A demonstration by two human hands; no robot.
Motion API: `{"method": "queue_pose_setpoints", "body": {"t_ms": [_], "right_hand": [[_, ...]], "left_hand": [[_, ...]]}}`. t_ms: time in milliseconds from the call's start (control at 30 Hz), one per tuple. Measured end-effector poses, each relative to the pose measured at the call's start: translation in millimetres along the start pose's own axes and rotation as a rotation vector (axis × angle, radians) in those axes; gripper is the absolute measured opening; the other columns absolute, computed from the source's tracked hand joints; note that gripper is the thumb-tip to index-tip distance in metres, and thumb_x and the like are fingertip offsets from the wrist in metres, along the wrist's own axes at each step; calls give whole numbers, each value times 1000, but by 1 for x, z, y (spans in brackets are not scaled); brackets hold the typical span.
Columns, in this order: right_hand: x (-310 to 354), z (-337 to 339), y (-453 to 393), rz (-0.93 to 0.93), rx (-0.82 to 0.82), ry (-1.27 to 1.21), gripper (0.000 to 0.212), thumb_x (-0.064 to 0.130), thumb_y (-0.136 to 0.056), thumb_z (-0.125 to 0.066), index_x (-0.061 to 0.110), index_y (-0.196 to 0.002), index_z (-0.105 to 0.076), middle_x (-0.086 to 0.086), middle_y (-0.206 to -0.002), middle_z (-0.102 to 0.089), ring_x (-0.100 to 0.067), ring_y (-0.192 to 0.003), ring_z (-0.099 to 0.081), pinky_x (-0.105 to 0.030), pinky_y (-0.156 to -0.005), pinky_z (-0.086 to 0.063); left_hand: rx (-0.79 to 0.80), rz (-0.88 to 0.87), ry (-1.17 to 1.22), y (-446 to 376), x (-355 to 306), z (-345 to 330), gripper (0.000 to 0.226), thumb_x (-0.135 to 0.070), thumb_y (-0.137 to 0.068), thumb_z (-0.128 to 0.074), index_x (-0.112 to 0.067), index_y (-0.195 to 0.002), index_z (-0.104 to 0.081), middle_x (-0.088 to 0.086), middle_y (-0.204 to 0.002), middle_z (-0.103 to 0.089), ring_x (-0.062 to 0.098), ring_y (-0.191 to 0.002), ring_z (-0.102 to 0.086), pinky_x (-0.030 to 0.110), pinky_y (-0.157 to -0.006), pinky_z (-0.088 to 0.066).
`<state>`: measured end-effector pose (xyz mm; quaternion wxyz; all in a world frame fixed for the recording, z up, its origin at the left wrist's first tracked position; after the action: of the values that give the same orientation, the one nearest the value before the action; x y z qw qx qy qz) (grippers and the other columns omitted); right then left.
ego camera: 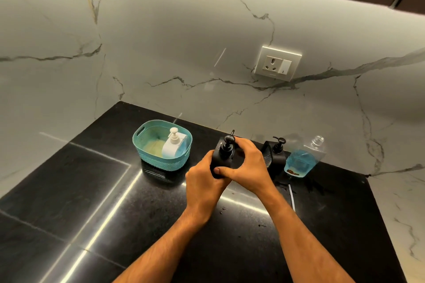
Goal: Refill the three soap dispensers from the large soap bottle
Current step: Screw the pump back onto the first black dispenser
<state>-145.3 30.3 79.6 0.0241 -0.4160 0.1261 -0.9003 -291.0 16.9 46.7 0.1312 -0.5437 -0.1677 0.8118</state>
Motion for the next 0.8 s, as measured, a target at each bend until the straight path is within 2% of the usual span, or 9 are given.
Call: {"method": "queue_pose_setpoints", "body": {"t_ms": [133, 200, 233, 300, 433, 567, 667, 800], "right_hand": [[21, -13, -18, 73, -44, -13, 86, 43, -57, -98, 19, -132, -63, 5, -122, -65, -10, -113, -60, -12, -98, -46], [33, -20, -29, 105, -61, -20, 86, 47, -57, -97, 20, -131, -64, 5, -120, -66, -7, -110, -61, -6, -94, -43], [40, -25, -35, 123, -67, -23, 86, 49, -57, -96, 20, -131, -64, 5, -120, -66, -7, -109, -61, -6, -94, -44], [54, -32, -48, 164, -83, -28, 85, 51, -57, -94, 20, -130, -65, 4, -119, -67, -9, -108, -61, -15, -97, -50], [81, -48, -76, 224, -125, -30, 80, 48, -56, -94, 18, -125, -67, 2, -113, -68, -14, -104, -64, -30, -94, -56], [101, -68, -102, 249, -147, -54, 77, 51, -56, -91, 18, -122, -68, 3, -108, -69, -13, -100, -64, -31, -90, -57], [110, -85, -119, 257, -153, -57, 77, 56, -56, -89, 18, -119, -68, 2, -105, -69, -14, -97, -64, -30, -87, -57], [111, -108, -139, 242, -128, -36, 76, 53, -58, -93, 17, -120, -68, 0, -107, -69, -15, -98, -63, -35, -89, -58]], "left_hand": [[-42, -7, -2, -19, 4, 28, 40, -32, -76, -82, -31, -112, -65, -14, -91, -74, 5, -80, -70, 33, -68, -61], [-61, -31, -14, -30, 4, 43, 41, -34, -75, -82, -32, -112, -65, -17, -89, -72, 4, -80, -69, 29, -69, -59], [-75, -46, -25, -36, 3, 52, 43, -32, -75, -83, -33, -113, -64, -20, -89, -70, 2, -81, -68, 26, -69, -58], [-97, -58, -47, -49, 5, 67, 41, -30, -76, -85, -32, -112, -65, -18, -88, -70, 5, -80, -67, 27, -69, -56], [-103, -77, -52, -75, 12, 92, 42, -32, -79, -84, -22, -118, -69, -15, -91, -73, 3, -81, -69, 25, -69, -56], [-121, -59, -105, -101, 22, 113, 51, -15, -80, -87, -13, -127, -67, -1, -101, -77, 11, -87, -72, 24, -77, -59], [-127, -3, -99, -117, 33, 126, 51, -11, -80, -86, -14, -127, -67, 0, -104, -77, 14, -91, -72, 31, -81, -61], [-110, 56, -80, -132, 54, 136, 53, -9, -80, -87, -16, -128, -65, -3, -107, -75, 13, -95, -72, 38, -87, -62]]}}
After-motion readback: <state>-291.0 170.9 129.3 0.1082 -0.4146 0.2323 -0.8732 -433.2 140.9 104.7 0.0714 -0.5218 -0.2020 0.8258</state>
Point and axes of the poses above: each hand's wrist, its own y-axis away from the middle knuckle, its own z-axis out of the back of the hand, x = y × z, the point moved 3 cm from there along -y, towards the middle knuckle
